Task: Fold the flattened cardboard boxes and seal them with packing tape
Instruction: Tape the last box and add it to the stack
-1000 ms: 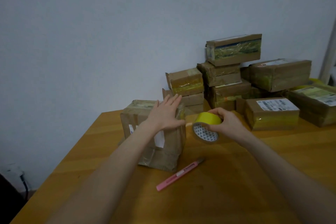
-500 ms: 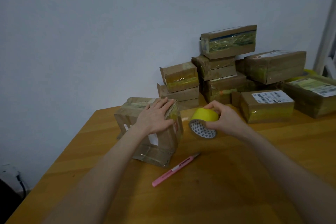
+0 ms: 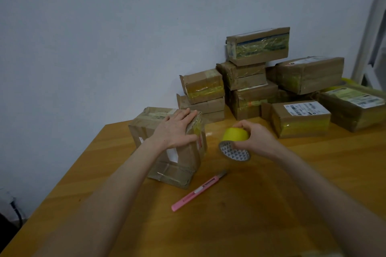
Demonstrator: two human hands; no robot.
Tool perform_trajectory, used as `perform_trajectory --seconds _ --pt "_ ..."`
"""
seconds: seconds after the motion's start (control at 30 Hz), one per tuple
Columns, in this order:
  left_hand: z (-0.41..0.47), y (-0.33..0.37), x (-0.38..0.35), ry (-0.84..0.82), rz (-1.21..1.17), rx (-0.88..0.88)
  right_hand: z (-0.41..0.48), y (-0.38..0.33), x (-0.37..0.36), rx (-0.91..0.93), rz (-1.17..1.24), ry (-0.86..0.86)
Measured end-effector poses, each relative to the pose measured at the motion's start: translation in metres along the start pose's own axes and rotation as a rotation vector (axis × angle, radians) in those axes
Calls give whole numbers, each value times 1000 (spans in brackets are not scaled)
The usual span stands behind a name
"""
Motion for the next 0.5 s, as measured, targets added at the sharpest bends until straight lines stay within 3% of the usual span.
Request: perform_trajectory --seconds 0.07,0.17,0.2,0.37,0.5 --pt "-10 10 3 142 54 -34 1 2 -6 -28 -19 2" --pt "-39 37 1 570 151 -215 2 2 -12 -43 -14 8" --pt "-49 47 -4 578 105 -235 1 2 -13 -43 -11 10" --pt "-76 72 -70 -30 -117 50 0 -1 -19 -47 -38 33" --pt "-79 73 -84 -38 -135 88 -4 -4 -19 -49 -37 49"
Point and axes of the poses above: each hand's wrist, its own z-axis towards the middle knuckle, its own x-axis out of the back of the hand, y = z × x, the point moved 1 cm from there along z, towards the middle knuckle, and after that the axes turned 15 degrees about -x, right-handed, at the moved point
